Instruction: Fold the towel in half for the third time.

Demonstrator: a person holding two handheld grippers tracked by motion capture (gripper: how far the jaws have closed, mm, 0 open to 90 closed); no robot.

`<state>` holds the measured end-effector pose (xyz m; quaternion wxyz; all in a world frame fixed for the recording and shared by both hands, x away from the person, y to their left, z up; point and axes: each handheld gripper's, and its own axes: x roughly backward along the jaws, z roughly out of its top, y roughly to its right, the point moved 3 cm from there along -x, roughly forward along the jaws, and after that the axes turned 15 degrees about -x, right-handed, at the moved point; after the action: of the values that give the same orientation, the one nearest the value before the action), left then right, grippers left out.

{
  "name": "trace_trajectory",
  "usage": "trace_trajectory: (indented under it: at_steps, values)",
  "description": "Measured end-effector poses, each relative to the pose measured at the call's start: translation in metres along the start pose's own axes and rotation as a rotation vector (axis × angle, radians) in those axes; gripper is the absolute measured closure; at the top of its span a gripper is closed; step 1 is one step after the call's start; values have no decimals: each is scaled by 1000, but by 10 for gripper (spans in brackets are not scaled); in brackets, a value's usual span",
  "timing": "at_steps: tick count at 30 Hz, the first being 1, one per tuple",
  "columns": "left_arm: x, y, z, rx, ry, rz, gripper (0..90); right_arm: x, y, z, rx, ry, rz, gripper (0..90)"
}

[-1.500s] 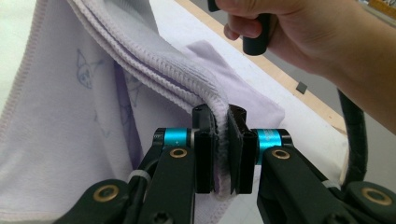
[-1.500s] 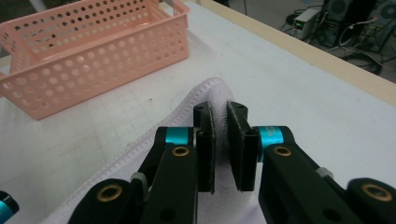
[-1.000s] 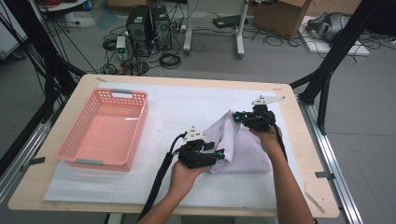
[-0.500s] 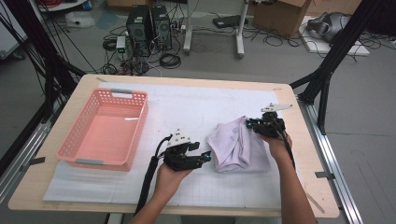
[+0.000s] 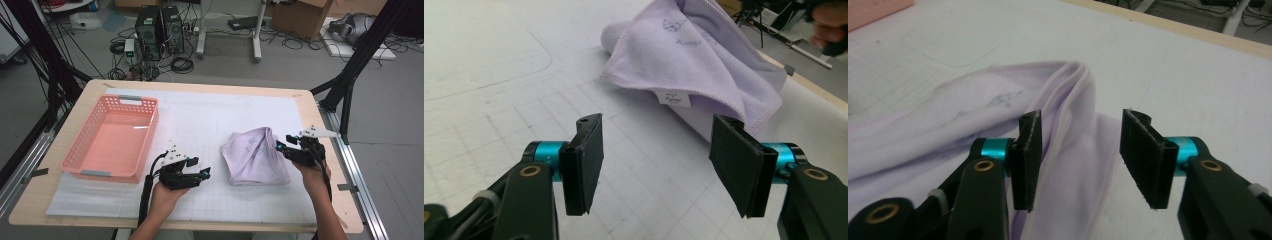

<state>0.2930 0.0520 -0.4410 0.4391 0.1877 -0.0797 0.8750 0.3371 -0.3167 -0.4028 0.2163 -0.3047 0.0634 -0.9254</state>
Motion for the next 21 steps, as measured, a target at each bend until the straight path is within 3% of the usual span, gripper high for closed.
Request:
trace_trajectory:
  at_steps: [4,7,10,12,16,19,21]
  values:
    - [6,-2,-4,2,10,7,388,6,-5,-29,-25,-28,54,485]
    - [9,-4,-5,1,15,9,386,1,-6,-42,-36,-59,63,580]
    - [12,-6,-5,-1,21,13,385,-4,-4,-48,-17,-90,38,817]
    - [14,-7,-6,0,28,11,384,-5,-2,-50,10,-115,-19,848]
    - [15,-9,-7,-5,31,16,384,-1,7,-55,-3,-147,-90,843]
    - [17,-9,-6,-7,38,18,385,4,8,-54,-19,-130,-115,725]
    - [18,-10,-6,-6,39,19,385,9,3,-48,-16,-78,-100,603]
